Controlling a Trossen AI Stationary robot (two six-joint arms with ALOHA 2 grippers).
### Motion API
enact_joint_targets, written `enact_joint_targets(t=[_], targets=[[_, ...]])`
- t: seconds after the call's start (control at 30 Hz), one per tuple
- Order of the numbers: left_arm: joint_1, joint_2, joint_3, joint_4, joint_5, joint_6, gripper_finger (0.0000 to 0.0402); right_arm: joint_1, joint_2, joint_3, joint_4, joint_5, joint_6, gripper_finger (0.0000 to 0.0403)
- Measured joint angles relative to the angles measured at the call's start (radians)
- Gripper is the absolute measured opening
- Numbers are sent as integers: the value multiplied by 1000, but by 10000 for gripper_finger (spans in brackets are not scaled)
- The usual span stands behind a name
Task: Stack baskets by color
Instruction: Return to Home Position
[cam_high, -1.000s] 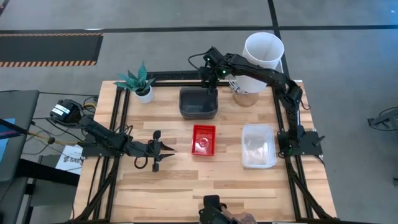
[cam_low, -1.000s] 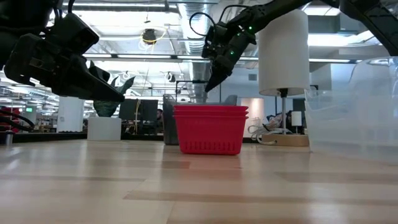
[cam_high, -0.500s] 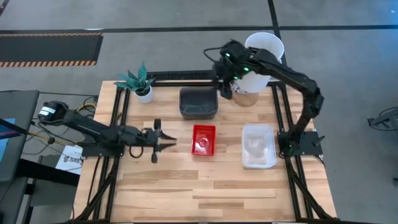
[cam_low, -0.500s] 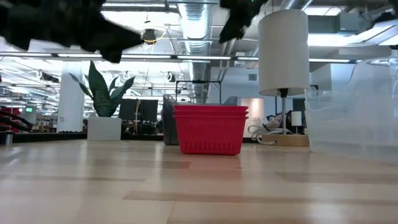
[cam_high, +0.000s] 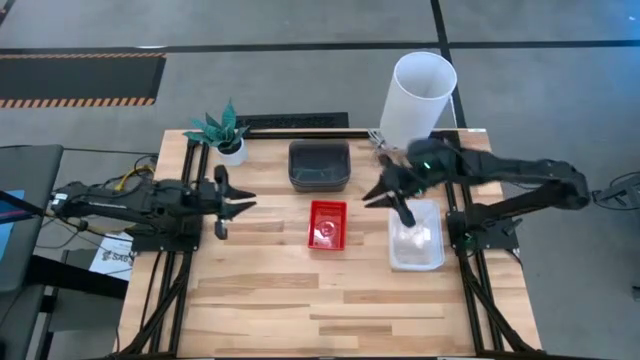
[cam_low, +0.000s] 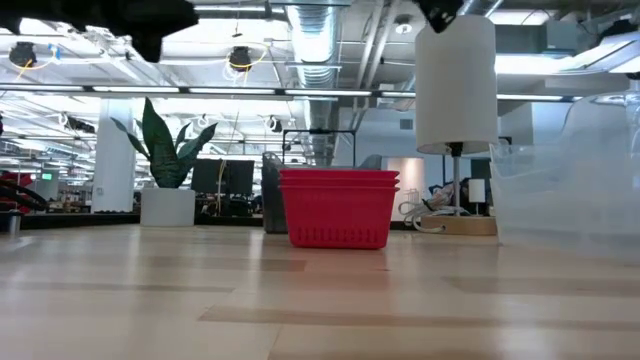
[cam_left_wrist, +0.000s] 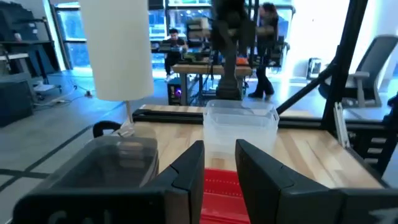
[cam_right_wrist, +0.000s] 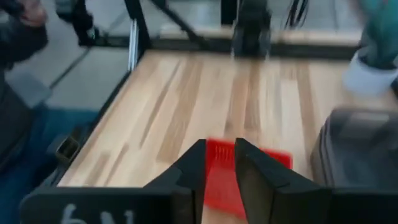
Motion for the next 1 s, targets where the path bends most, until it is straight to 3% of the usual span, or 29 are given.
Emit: enact_joint_targets(t=[0.27,0.37,0.5,0.63,0.87,1.0], targets=[[0,-211,-67,-42,-64,-41,78,110,-180,-400,620,223,149,56],[0,-262,-100,-48,-79,-60,78,113,-195,-501,749,259,184,38],[0,-320,-139,-82,-77,-96,78,114,-218,-598,828,260,219,11],[0,-385,-187,-120,-73,-124,77,123,-261,-664,849,265,234,8],[0,-437,-264,-137,-74,-154,77,170,-400,-791,852,406,235,12],[-1,-440,-296,-109,-74,-157,77,196,-502,-886,886,425,240,4]])
